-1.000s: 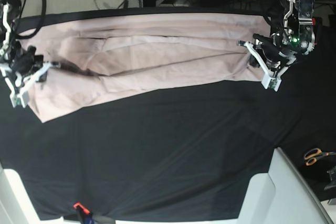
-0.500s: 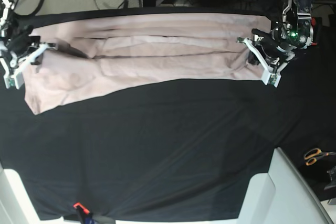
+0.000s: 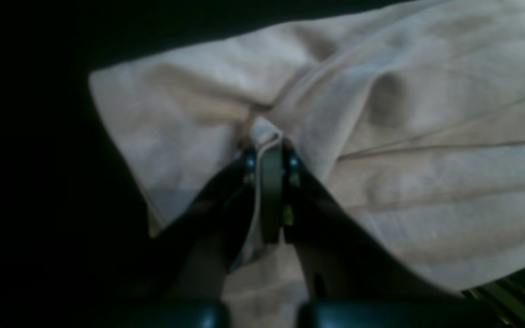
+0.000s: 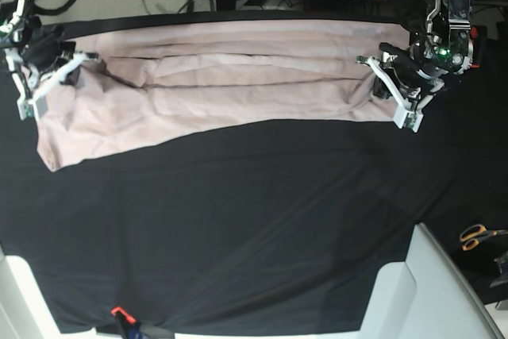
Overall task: Fold the T-shirt properly
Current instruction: 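Lower the folded edges onto the shirt with both grippers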
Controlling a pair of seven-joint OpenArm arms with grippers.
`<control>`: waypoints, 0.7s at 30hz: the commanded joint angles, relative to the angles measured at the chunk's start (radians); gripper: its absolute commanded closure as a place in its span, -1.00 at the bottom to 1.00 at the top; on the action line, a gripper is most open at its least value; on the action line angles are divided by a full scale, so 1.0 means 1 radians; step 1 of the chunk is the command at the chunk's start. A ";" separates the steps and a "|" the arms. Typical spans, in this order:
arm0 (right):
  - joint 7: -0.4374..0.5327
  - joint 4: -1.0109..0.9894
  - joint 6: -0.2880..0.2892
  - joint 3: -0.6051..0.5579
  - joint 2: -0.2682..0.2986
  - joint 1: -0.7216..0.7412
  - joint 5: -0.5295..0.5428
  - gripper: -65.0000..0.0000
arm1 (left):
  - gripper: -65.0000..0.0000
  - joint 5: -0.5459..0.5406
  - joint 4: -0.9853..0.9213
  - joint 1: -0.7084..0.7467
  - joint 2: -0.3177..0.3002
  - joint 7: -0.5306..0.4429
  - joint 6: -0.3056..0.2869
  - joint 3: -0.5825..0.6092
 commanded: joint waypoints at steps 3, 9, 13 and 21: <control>0.014 0.019 0.001 0.008 0.010 -0.019 0.005 1.00 | 1.00 0.085 0.021 -0.004 -0.010 -0.015 -0.002 -0.006; 0.017 0.032 0.001 0.008 0.010 -0.036 0.005 1.00 | 1.00 0.152 0.021 -0.004 0.011 -0.015 -0.002 -0.003; 0.016 0.039 0.001 0.010 0.010 -0.060 0.005 1.00 | 1.00 0.152 0.021 -0.004 0.013 -0.015 -0.002 0.003; 0.020 0.039 0.001 0.010 0.008 -0.088 0.006 1.00 | 1.00 0.152 0.021 -0.004 0.013 -0.015 -0.002 -0.002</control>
